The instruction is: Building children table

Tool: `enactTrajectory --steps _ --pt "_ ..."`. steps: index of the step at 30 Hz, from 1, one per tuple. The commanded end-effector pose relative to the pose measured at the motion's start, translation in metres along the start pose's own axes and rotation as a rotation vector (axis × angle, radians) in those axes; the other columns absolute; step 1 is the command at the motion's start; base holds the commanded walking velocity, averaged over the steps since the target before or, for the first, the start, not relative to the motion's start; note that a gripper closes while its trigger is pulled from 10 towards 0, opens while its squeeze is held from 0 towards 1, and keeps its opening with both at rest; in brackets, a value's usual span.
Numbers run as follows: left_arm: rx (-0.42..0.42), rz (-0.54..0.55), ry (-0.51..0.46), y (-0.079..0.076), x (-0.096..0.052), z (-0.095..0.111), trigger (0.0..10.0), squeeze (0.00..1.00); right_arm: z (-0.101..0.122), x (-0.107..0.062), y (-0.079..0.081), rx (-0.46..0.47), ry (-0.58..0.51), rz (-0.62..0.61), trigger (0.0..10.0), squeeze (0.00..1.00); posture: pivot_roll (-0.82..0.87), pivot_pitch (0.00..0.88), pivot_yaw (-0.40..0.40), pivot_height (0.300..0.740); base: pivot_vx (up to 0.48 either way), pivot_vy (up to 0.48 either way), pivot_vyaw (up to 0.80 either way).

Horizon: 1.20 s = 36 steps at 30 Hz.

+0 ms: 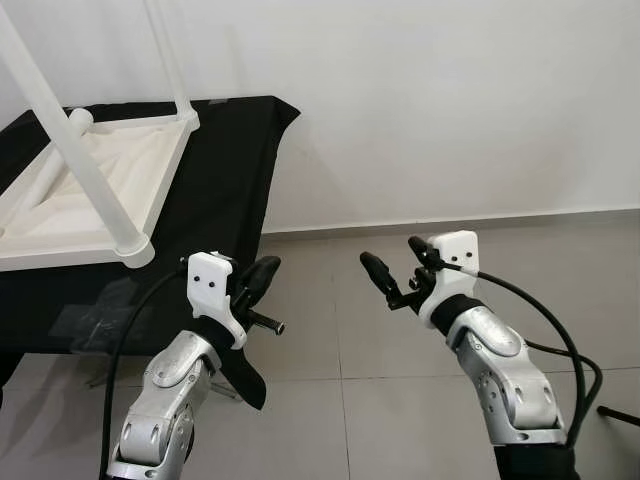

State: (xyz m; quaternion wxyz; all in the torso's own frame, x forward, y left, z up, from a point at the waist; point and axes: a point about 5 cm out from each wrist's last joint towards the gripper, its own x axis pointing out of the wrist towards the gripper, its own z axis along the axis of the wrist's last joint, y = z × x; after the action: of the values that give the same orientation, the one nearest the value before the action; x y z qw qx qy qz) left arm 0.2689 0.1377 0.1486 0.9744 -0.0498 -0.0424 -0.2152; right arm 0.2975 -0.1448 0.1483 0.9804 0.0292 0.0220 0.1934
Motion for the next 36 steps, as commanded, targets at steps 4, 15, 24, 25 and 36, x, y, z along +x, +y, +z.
enactTrajectory --steps 4,15,24,25,36 --pt "0.016 0.036 0.012 0.0078 -0.0024 -0.003 10.0 0.0 0.0006 0.0046 0.0029 0.007 -0.007 0.003 10.0 0.0 -0.05 0.075 0.031 0.74 0.0 0.0 0.0" --pt "0.015 0.034 0.013 0.0078 -0.0011 -0.0037 10.0 0.0 -0.0014 0.0057 0.0 0.025 0.011 -0.007 10.0 0.0 -0.05 0.076 0.026 0.74 0.0 0.0 0.0" --pt "0.016 0.029 0.013 0.0078 -0.0005 -0.0037 10.0 0.0 -0.0012 0.0064 -0.0008 0.032 0.012 -0.01 10.0 0.0 -0.06 0.076 0.026 0.74 0.0 0.0 0.0" --pt "0.016 0.029 0.013 0.0078 -0.0005 -0.0037 10.0 0.0 -0.0012 0.0064 -0.0008 0.032 0.012 -0.01 10.0 0.0 -0.06 0.076 0.026 0.74 0.0 0.0 0.0" --pt "0.015 0.029 0.011 0.0078 -0.0002 -0.0037 10.0 0.0 -0.0013 0.0068 -0.0008 0.033 0.016 -0.009 10.0 0.0 -0.06 0.075 0.024 0.74 0.0 0.0 0.0"
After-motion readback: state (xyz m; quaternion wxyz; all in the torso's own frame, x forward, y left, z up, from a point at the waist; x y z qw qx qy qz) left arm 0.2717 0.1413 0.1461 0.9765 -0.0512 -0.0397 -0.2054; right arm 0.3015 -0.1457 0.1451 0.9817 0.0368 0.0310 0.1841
